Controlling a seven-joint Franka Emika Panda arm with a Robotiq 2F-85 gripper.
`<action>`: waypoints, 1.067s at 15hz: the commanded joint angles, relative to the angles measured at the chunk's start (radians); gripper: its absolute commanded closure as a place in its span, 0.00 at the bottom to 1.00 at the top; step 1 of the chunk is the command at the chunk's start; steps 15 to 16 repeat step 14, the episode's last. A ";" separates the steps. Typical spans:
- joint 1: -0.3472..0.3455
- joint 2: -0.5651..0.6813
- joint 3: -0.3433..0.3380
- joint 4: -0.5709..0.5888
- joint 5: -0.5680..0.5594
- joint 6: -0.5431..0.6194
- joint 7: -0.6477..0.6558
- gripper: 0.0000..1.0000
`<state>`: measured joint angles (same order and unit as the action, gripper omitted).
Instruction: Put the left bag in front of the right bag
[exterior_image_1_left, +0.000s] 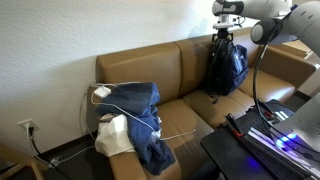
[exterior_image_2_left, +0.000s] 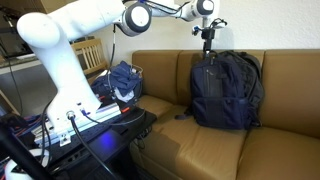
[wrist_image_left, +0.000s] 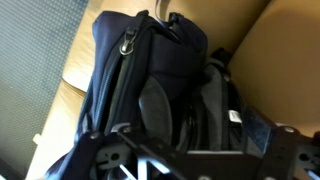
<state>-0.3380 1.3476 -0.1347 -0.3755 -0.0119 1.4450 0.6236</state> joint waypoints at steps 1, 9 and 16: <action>0.017 -0.015 -0.056 -0.004 -0.050 -0.164 0.064 0.00; 0.004 -0.034 -0.088 0.008 -0.091 -0.262 0.159 0.00; -0.027 -0.065 0.005 0.019 0.024 -0.124 0.162 0.00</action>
